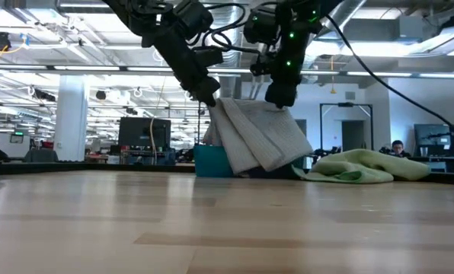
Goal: Fold microfiber towels
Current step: Put the folded gray microfiber cloth into the blue bin
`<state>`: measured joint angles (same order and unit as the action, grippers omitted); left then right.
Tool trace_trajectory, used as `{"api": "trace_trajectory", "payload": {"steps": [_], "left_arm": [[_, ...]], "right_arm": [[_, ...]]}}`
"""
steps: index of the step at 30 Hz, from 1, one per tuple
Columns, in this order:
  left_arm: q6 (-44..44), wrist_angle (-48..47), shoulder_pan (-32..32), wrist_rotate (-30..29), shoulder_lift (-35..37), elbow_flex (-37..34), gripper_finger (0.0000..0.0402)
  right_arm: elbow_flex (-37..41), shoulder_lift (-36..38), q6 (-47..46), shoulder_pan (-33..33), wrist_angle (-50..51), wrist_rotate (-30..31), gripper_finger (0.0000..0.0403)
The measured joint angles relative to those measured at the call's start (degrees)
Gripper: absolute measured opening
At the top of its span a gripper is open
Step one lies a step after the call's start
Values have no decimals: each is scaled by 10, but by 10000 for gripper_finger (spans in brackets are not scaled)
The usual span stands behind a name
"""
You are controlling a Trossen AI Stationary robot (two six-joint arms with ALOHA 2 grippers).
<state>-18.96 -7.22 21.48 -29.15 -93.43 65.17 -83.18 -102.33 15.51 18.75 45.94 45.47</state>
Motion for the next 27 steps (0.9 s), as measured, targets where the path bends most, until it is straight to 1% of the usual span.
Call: {"api": "trace_trajectory", "payload": {"steps": [3,8,13,16,21,24,27], "left_arm": [[-3,10,14,2,-2,0,0],[-4,13,32,4,-4,0,0],[-4,13,48,17,-4,0,0],[-3,13,55,24,-4,0,0],[10,20,67,65,-4,0,0],[29,11,73,97,-4,0,0],[41,-2,70,108,-4,0,0]], "right_arm": [[0,-1,0,16,-22,-28,8],[0,-2,22,30,-55,-43,8],[0,-2,30,52,-86,-108,8],[0,-2,30,61,-90,-111,8],[0,-2,12,78,-93,-126,8],[0,-2,10,80,-85,-157,8],[0,-2,16,76,-71,-170,8]]}}
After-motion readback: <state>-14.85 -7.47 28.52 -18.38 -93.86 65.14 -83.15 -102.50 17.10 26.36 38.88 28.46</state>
